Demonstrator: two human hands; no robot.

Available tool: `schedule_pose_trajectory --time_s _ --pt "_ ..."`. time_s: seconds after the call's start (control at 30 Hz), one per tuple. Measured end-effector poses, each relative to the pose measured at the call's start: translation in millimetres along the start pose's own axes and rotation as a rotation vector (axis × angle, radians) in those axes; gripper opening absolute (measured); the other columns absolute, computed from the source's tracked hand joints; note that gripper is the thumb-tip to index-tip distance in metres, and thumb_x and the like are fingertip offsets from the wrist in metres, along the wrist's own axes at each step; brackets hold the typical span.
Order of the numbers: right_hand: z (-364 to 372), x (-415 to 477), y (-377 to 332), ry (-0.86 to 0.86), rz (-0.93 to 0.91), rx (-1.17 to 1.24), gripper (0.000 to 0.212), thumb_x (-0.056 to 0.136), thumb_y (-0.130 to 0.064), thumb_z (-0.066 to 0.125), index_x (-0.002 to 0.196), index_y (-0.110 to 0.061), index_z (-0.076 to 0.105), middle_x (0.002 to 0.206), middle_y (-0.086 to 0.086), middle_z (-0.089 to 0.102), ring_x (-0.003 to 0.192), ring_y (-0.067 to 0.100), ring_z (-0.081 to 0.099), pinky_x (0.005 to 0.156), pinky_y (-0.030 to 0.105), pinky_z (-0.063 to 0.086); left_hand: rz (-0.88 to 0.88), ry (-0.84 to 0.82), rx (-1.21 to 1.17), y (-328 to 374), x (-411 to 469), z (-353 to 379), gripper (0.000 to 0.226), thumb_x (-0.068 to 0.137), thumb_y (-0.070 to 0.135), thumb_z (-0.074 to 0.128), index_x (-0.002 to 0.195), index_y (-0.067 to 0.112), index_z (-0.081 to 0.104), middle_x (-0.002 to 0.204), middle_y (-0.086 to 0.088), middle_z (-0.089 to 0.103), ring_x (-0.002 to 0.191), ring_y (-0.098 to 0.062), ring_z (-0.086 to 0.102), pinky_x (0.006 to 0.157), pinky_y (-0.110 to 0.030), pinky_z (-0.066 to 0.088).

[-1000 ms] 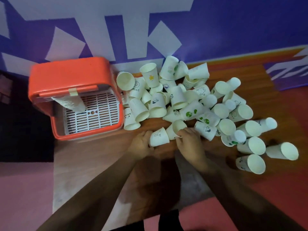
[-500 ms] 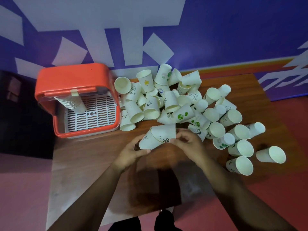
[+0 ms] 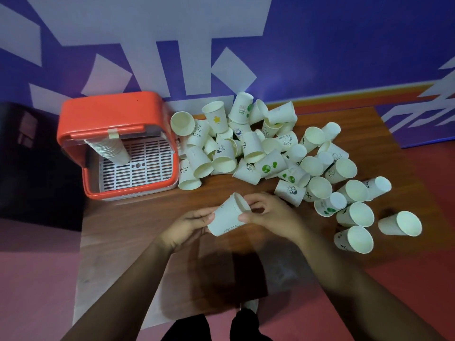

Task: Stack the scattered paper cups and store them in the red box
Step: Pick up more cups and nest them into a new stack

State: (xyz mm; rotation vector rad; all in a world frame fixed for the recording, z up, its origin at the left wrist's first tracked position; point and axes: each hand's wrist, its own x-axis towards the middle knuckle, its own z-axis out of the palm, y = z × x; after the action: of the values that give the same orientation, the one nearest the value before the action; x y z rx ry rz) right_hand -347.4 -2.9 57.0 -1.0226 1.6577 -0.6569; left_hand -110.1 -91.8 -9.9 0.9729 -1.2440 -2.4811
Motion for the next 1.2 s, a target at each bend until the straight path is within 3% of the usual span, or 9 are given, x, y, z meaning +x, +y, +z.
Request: schedule_pose_trajectory --time_s 0.13,0.3,0.4,0.53,0.67,0.8,0.9,1.0,1.2 --pt "9.0 -0.1 19.7 0.098 0.038 0.126 0.073 0.059 -0.051 0.084 0.125 -0.032 0.061 0.127 -0.016 0.062 0.115 0.002 0.060 0.099 0.039 0.053 0.039 0.037 0.151 -9.0 9.3 9.0 0.072 0.080 0.046 0.082 0.144 0.026 0.055 0.143 -0.005 0.060 0.135 -0.025 0.054 0.110 -0.039 0.045" --pt "12.0 -6.1 47.4 0.163 0.030 0.022 0.090 0.056 -0.048 0.084 0.138 -0.036 0.046 0.135 -0.015 0.051 0.120 0.005 0.055 0.098 0.034 0.052 0.050 0.074 0.261 -16.9 25.5 27.6 0.040 0.098 0.029 0.060 0.138 0.031 0.059 0.144 0.011 0.058 0.138 -0.008 0.049 0.120 -0.038 0.035" --pt "15.4 -5.1 65.9 0.241 0.016 -0.131 0.091 0.063 -0.040 0.085 0.141 -0.037 0.038 0.141 -0.014 0.043 0.127 0.004 0.046 0.104 0.035 0.046 0.047 0.083 0.279 -24.6 38.8 41.6 0.039 0.101 0.035 0.058 0.139 0.028 0.060 0.143 0.011 0.060 0.138 -0.009 0.050 0.120 -0.039 0.034" --pt "19.8 -8.2 77.6 0.319 0.020 -0.292 0.086 0.074 -0.025 0.082 0.147 -0.021 0.036 0.145 -0.005 0.039 0.130 0.007 0.038 0.099 0.016 0.028 0.051 0.103 0.338 -40.1 57.6 56.8 0.042 0.100 0.014 0.061 0.140 0.027 0.055 0.138 0.003 0.064 0.134 -0.015 0.055 0.115 -0.032 0.042" --pt "20.3 -10.0 97.2 0.272 0.078 -0.269 0.084 0.076 -0.022 0.076 0.148 -0.021 0.032 0.148 -0.001 0.035 0.134 0.018 0.039 0.101 0.025 0.035 0.047 0.084 0.451 -48.8 68.2 63.2 0.041 0.098 0.006 0.062 0.133 0.027 0.058 0.134 0.003 0.066 0.129 -0.008 0.058 0.111 -0.026 0.043" --pt "8.0 -13.1 109.6 0.228 0.128 -0.170 0.098 0.068 -0.034 0.082 0.151 -0.023 0.031 0.147 -0.006 0.033 0.138 0.012 0.031 0.109 0.026 0.028 0.006 0.204 0.499 -46.8 77.4 65.4 0.027 0.099 0.012 0.063 0.122 0.025 0.064 0.128 -0.001 0.067 0.125 -0.020 0.060 0.113 -0.038 0.044" --pt "-13.2 -10.8 113.8 0.407 0.221 0.001 0.082 0.070 -0.050 0.077 0.141 -0.021 0.046 0.138 -0.001 0.046 0.125 0.016 0.048 0.106 0.039 0.043 0.112 0.377 0.757 -27.8 90.9 61.7 0.022 0.098 0.016 0.064 0.118 0.025 0.065 0.122 0.001 0.054 0.110 -0.011 0.056 0.109 -0.033 0.043" --pt "-44.0 -0.6 116.0 0.664 0.282 -0.076 0.049 0.085 -0.038 0.072 0.119 -0.007 0.060 0.113 0.009 0.064 0.107 0.024 0.060 0.096 0.041 0.047 0.291 0.424 1.045 1.0 116.1 59.0 0.037 0.089 0.013 0.070 0.125 0.014 0.060 0.124 -0.004 0.048 0.117 -0.020 0.051 0.104 -0.032 0.041" --pt "-70.7 40.2 127.7 0.696 0.381 -0.061 0.046 0.086 -0.040 0.067 0.101 0.003 0.063 0.099 0.014 0.068 0.096 0.029 0.064 0.076 0.027 0.043 0.490 0.472 1.348 38.1 167.6 70.4 0.061 0.081 0.025 0.078 0.129 -0.001 0.053 0.117 -0.020 0.053 0.106 -0.035 0.056 0.092 -0.046 0.051"
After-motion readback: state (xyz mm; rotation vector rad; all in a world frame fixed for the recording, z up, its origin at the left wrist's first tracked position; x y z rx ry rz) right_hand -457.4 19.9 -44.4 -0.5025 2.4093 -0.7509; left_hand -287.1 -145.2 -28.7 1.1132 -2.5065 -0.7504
